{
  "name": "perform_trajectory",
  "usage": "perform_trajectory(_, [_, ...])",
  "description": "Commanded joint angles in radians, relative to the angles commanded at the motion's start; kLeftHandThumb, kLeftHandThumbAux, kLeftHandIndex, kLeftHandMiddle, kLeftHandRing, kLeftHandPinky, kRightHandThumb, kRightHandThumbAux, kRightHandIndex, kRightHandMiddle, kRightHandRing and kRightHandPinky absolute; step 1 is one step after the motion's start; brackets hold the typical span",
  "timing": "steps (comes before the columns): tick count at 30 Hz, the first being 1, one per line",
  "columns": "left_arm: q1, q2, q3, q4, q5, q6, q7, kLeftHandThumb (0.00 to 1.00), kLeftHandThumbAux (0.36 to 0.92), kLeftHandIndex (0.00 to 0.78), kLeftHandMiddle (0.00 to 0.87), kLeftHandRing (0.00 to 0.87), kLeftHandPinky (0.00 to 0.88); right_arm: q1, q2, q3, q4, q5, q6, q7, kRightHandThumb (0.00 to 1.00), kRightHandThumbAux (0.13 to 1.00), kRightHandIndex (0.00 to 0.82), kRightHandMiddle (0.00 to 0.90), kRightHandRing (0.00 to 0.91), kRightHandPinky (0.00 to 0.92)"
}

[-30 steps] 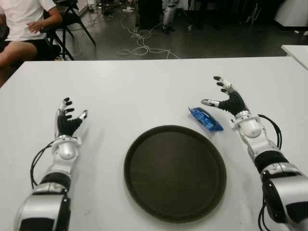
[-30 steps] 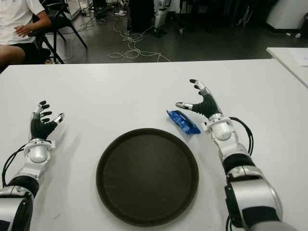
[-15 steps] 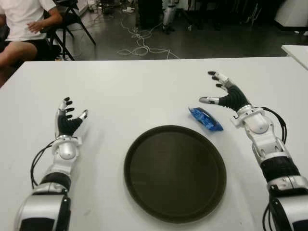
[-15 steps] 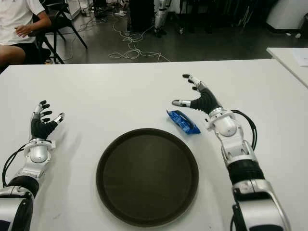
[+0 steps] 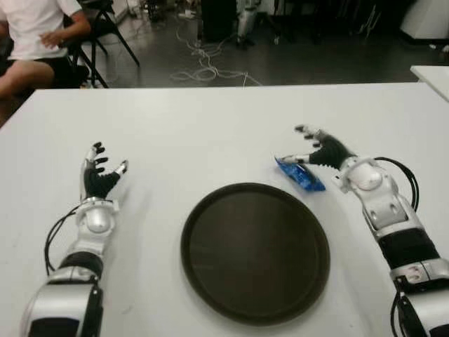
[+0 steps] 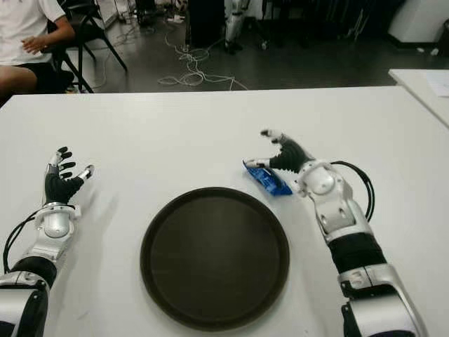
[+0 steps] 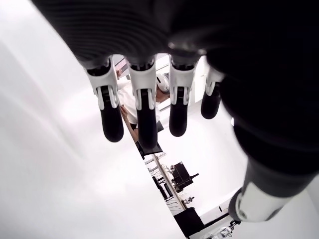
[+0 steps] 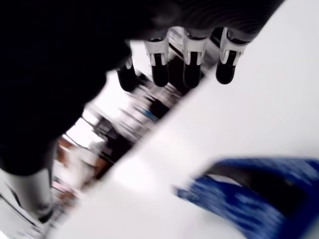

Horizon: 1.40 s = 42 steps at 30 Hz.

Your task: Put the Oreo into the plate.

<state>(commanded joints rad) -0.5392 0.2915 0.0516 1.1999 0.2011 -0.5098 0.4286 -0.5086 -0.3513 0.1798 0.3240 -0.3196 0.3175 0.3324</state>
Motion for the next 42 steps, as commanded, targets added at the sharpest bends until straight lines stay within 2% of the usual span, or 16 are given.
perform_trajectory(8, [-0.001, -0.004, -0.001, 0.001, 0.006, 0.007, 0.018, 0.232, 0.721, 0.111, 0.176, 0.208, 0.256, -0.009, -0.006, 0.026, -0.024, -0.020, 0.076, 0.004, 0.000, 0.656, 0.048, 0.040, 0.003, 0.000])
perform_trajectory(19, [-0.001, -0.008, 0.010, 0.001, -0.011, -0.007, -0.002, 0.248, 0.718, 0.115, 0.179, 0.216, 0.282, -0.035, -0.009, 0.076, 0.029, -0.085, 0.068, -0.034, 0.000, 0.678, 0.026, 0.030, 0.001, 0.000])
perform_trajectory(23, [0.000, -0.008, 0.011, 0.000, -0.014, -0.010, -0.009, 0.244, 0.719, 0.112, 0.171, 0.202, 0.246, -0.038, -0.007, 0.089, 0.043, -0.104, 0.059, -0.052, 0.000, 0.686, 0.021, 0.037, 0.004, 0.000])
perform_trajectory(27, [0.000, -0.008, 0.013, 0.000, -0.018, -0.012, -0.017, 0.241, 0.713, 0.110, 0.170, 0.196, 0.249, -0.037, -0.001, 0.098, 0.048, -0.124, 0.053, -0.078, 0.000, 0.685, 0.014, 0.035, 0.013, 0.000])
perform_trajectory(42, [0.003, -0.002, 0.006, -0.001, -0.010, -0.018, -0.024, 0.213, 0.708, 0.106, 0.173, 0.199, 0.248, -0.049, 0.007, 0.127, 0.067, -0.174, 0.093, -0.093, 0.000, 0.679, 0.005, 0.031, 0.001, 0.000])
